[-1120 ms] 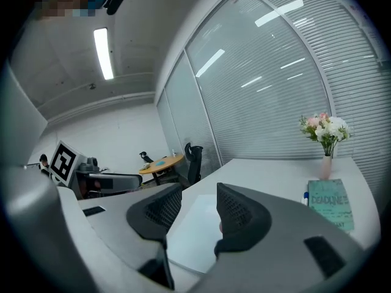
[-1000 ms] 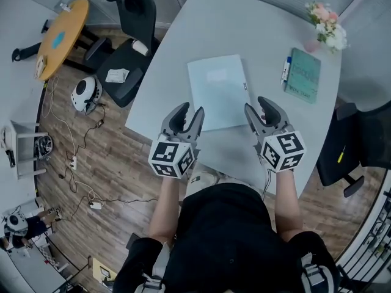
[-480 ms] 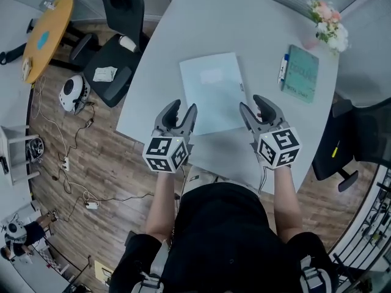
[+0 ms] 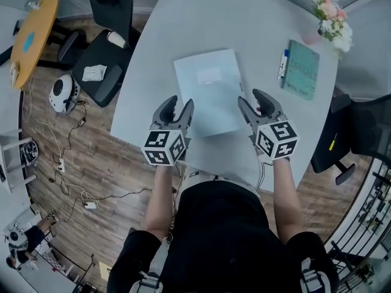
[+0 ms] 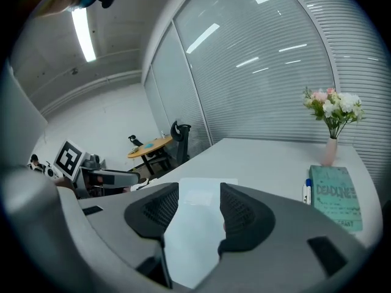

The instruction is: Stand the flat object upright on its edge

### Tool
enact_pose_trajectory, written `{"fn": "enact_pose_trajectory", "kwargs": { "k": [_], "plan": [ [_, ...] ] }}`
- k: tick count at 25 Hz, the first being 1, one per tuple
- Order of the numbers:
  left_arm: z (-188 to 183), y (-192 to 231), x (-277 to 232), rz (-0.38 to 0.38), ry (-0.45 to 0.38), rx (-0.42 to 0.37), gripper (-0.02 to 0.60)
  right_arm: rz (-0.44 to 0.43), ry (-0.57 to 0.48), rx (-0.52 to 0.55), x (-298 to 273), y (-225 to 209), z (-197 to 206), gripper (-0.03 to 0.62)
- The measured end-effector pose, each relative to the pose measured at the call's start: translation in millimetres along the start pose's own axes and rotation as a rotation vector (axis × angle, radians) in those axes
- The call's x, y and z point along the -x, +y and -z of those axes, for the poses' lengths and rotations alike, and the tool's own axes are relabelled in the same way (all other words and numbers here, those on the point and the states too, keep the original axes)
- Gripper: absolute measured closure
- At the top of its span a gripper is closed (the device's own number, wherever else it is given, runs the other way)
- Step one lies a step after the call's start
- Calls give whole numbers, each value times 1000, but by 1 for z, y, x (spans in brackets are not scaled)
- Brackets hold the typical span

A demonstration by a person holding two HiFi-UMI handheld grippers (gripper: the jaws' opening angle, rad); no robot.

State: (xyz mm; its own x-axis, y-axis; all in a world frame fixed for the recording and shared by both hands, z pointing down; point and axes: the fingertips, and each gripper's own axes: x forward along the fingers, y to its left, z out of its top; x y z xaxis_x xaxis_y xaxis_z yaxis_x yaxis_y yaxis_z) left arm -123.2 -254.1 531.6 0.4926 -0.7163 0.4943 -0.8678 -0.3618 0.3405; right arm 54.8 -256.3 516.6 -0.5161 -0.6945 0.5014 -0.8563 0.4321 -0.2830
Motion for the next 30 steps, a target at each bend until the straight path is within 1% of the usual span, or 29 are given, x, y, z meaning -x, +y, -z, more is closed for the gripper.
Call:
{"fn": "enact_pose_trajectory", "kwargs": {
  "k": [4,16,20,30],
  "plan": [
    [7,11,-14,13,33,21,383,17,26,-11,-18,-8,6,379],
    [34,48,-62,10,126,79,374,47,112,-49,-76,-35,31,372],
    [44,59,-72,3,144,118,368,66,144,-71,-91,-45,43,368],
    [65,77,-98,-17,178,169,367,81,195,-74,-122,-68,61,368]
  ]
}}
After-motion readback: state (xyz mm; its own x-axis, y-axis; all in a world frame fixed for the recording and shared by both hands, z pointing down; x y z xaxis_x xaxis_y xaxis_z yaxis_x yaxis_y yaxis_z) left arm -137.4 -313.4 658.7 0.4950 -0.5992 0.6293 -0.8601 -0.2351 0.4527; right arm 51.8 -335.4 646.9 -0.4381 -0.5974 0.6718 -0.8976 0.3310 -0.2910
